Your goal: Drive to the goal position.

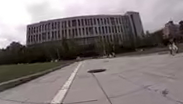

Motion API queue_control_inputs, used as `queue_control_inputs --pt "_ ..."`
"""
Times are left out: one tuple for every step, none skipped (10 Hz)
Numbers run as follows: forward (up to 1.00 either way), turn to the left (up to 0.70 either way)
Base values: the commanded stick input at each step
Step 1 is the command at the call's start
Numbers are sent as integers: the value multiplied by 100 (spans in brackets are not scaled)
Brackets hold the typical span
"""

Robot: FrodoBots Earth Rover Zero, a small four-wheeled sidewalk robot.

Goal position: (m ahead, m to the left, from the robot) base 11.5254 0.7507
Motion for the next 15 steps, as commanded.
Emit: queue_control_inputs --pt "70 0" --pt "70 0" --pt "70 0" --pt "70 0" --pt "70 0" --pt "70 0" --pt "70 0" --pt "70 0" --pt "70 0" --pt "70 0" --pt "70 0" --pt "70 0" --pt "70 0" --pt "70 0" --pt "70 0"
